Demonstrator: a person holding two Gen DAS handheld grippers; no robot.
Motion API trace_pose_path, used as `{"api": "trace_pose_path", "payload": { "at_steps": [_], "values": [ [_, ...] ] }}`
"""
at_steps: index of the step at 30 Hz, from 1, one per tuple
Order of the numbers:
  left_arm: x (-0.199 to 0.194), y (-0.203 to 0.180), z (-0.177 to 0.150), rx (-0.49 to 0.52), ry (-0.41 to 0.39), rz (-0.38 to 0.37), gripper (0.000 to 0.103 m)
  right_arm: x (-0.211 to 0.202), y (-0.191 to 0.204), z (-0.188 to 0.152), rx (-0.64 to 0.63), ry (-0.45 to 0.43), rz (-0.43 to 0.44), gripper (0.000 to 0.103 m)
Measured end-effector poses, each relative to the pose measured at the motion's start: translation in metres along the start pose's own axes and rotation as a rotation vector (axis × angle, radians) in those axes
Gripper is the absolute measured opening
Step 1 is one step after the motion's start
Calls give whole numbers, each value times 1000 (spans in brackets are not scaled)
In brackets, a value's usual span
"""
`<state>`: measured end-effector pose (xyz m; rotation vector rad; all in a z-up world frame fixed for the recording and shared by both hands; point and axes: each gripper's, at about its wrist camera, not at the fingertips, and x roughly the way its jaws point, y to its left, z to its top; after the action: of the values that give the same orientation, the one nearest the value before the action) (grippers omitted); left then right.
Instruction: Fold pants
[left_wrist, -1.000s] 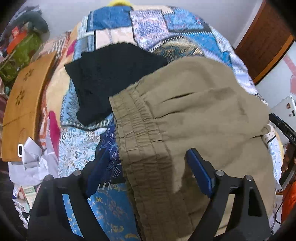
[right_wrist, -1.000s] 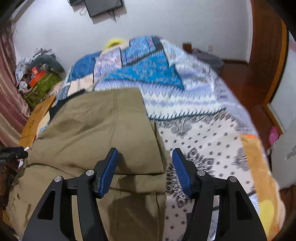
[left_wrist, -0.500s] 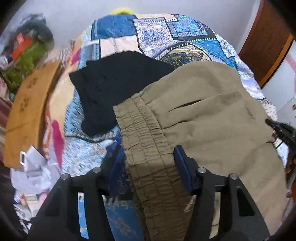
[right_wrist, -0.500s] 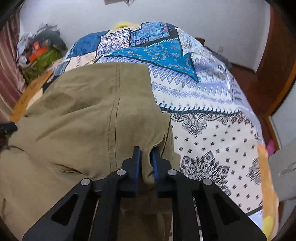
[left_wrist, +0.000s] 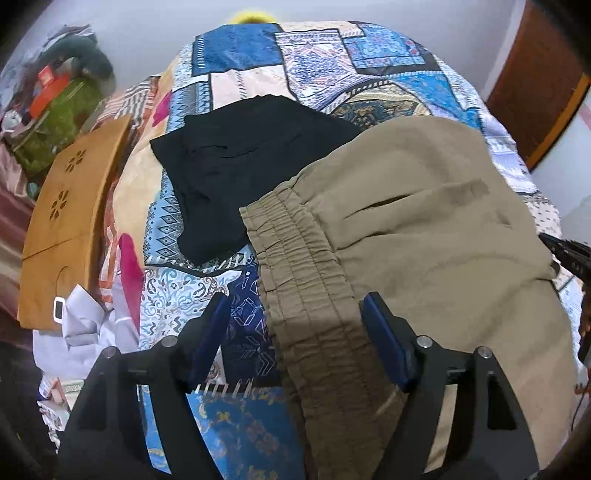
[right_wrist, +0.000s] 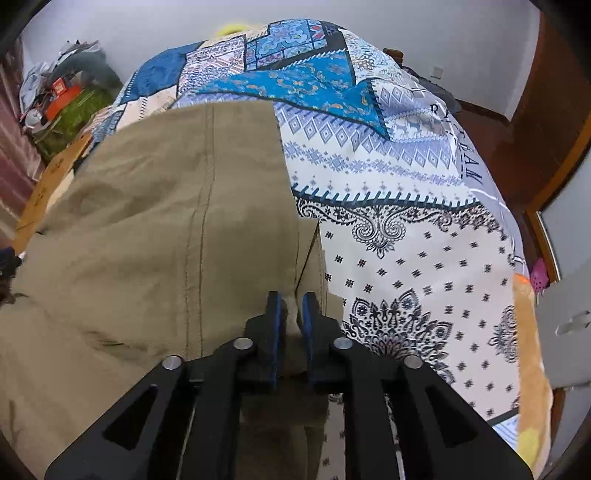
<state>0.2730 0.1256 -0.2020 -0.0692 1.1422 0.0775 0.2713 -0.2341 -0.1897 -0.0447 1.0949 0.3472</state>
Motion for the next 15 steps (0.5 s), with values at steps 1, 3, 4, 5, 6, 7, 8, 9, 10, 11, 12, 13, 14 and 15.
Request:
{"api": "trace_pose_path", "payload": {
  "at_steps": [1, 3, 4, 5, 6, 7, 8, 9, 10, 11, 12, 13, 14, 15],
  "values": [
    [-4, 2, 1, -1, -6, -8, 75, -8, -2, 2, 7, -18, 10, 25],
    [-21, 12, 6, -16, -51, -17, 76, -20, 0, 8, 20, -54, 15, 41],
    [-27, 15, 8, -24, -69, -10, 77, -30, 0, 11, 30, -80, 20, 44],
    [-34, 22, 13, -43, -95, -2, 79, -37, 1, 15, 35, -103, 27, 47],
    [-39, 27, 17, -58, -113, 3, 83, -44, 1, 19, 38, -125, 36, 48],
    [-44, 34, 22, -76, -136, 10, 87, -51, 2, 24, 38, -147, 44, 48],
    [-47, 39, 25, -89, -152, 16, 88, -55, 4, 28, 38, -162, 51, 51],
    [-50, 45, 31, -109, -169, 27, 89, -58, 5, 34, 38, -179, 61, 55],
    [-50, 50, 36, -121, -176, 32, 89, -60, 7, 39, 37, -198, 69, 57],
    [-49, 53, 39, -127, -176, 31, 89, -60, 8, 44, 35, -209, 71, 59],
    [-44, 57, 44, -135, -168, 29, 89, -58, 11, 50, 30, -220, 67, 62],
    [-38, 58, 47, -140, -155, 26, 89, -55, 13, 54, 28, -223, 65, 63],
    [-32, 59, 50, -144, -138, 21, 89, -52, 14, 58, 26, -225, 65, 64],
    [-24, 59, 52, -147, -119, 16, 89, -45, 16, 64, 23, -221, 67, 65]
  ]
}}
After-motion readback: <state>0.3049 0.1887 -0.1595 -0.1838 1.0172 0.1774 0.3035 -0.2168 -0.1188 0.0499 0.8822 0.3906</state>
